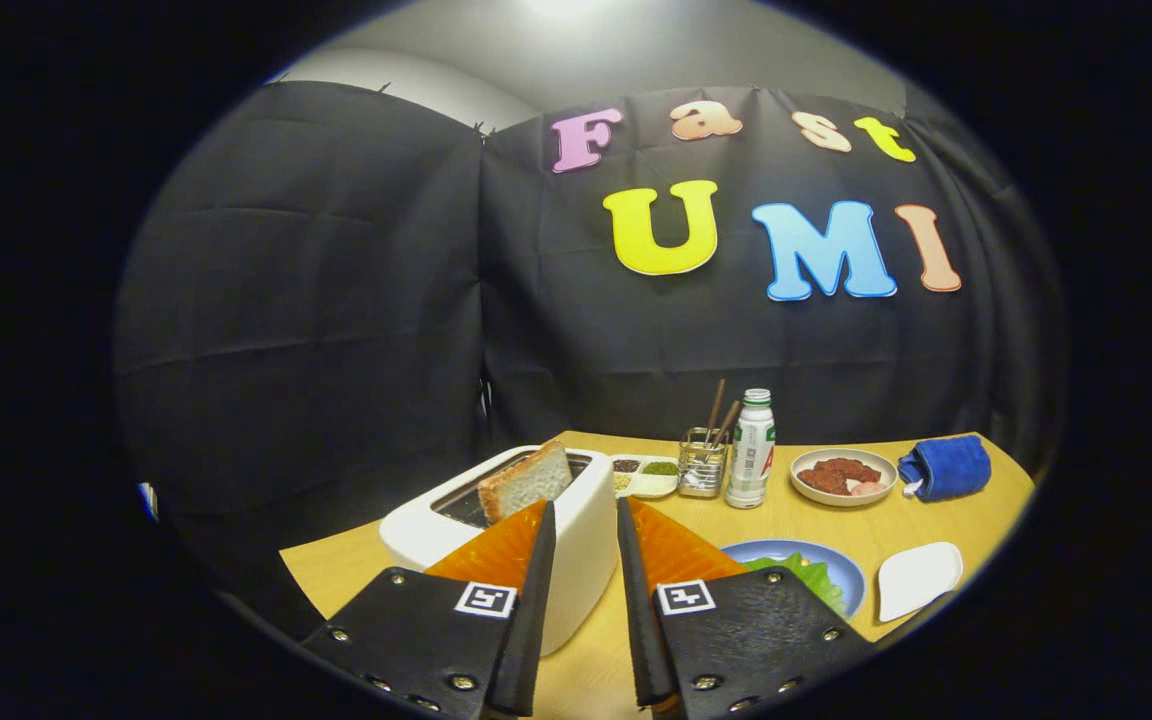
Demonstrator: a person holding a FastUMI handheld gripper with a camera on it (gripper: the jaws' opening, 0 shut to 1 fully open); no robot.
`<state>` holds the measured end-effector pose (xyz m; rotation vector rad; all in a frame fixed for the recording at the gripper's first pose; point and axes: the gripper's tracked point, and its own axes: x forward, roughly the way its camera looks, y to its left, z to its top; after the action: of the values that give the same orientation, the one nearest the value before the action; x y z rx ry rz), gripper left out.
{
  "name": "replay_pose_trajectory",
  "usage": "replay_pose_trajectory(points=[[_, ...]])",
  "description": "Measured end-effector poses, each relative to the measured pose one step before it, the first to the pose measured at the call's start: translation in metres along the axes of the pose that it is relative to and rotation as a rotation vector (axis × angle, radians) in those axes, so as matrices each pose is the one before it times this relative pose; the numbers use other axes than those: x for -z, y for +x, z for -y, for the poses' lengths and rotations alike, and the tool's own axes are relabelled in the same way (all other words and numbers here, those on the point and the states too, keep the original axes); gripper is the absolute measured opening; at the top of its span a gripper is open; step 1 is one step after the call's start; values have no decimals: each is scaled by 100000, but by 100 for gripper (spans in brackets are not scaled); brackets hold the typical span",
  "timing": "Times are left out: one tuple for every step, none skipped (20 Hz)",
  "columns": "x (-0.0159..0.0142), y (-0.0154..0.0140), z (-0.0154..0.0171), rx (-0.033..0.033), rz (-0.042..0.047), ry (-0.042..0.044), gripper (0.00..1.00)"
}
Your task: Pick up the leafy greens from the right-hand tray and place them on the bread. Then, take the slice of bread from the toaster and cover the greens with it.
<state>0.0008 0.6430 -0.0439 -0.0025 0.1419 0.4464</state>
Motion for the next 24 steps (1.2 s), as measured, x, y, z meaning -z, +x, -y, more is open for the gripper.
replay_pose_trajectory(points=[[-73,298,-539,-307,-48,-538,37],[-117,198,-362,-135,73,-698,37],[-8,379,-547,-550,103,-173,37],[230,459,-509,-197,-459,-141,37],[1,398,-258,543,-606,182,37],[65,368,-73,949,-706,-332,37],[-31,354,-180,1106,-422,278,37],[80,349,-455,-54,42,403,37],[-104,312,-235,714,305,45,37],[12,253,-57,667,206,-305,37],[98,166,-295,-248,-625,64,37],[193,197,-305,-88,-604,-436,37],[-48,230,-255,18,-130,-454,37],[102,147,-256,34,-405,-730,37],[-91,131,-229,306,210,-849,37],[-15,278,-113,926,61,-1208,37],[-30,212,-50,917,-26,-1083,37],[258,384,-129,577,-375,-226,37],[132,404,146,1675,-95,-1368,37],[-48,318,513,2336,559,-1295,37],[89,579,-44,-346,325,343,37],[278,48,-274,-949,136,1025,24],[-190,305,3,-330,1504,147,12],[116,-163,539,1497,-426,106,12]])
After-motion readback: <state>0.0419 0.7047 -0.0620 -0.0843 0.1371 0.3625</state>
